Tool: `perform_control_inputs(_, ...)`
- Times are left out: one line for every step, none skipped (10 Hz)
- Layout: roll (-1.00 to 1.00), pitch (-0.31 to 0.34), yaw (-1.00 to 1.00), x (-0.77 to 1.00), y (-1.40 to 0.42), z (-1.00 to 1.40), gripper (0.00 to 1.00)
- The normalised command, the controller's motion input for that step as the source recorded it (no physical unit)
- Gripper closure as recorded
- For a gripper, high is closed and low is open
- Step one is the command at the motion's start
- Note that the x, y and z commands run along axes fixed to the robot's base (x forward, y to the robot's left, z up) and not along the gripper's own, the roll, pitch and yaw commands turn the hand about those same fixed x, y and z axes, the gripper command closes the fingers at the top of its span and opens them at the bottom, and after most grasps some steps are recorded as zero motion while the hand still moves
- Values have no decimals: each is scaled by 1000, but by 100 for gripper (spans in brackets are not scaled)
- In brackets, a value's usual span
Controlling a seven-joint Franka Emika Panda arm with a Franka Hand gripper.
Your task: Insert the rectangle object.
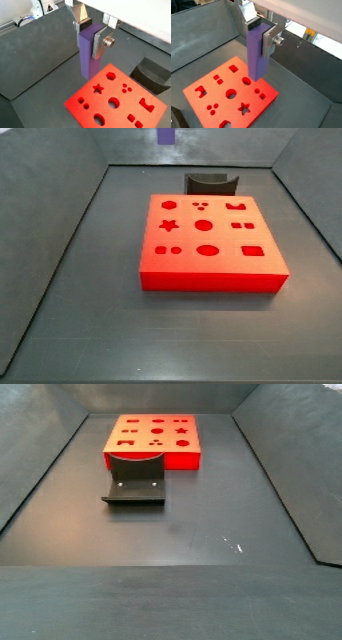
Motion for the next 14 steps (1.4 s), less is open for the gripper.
perform_control_inputs(-30,-10,0,23,0,-123,100)
perform_control_inputs(0,-34,31,154,-251,-43,100)
perform_control_inputs(-11,-143,0,420,-280,-203,100)
perform_control_inputs(0,-204,66,766,-271,-389,100)
perform_control_inputs(49,-263,23,663,-294,-531,100)
perform_control_inputs(156,-211,0,669,-297,-569,100)
perform_control_inputs(291,-160,0,731,-289,-523,100)
perform_control_inputs(409,-113,-77,814,-211,-320,100)
perform_control_inputs(487,-13,-103,783,-214,-234,100)
perform_control_inputs(171,114,-251,714,-57,-551,100)
perform_control_inputs(131,189,-306,589,-9,-740,100)
perform_control_inputs(107,194,-306,637,0,-763,100)
perform_control_inputs(51,134,-311,689,0,-794,100)
perform_control_inputs(-11,41,-354,746,0,-629,100)
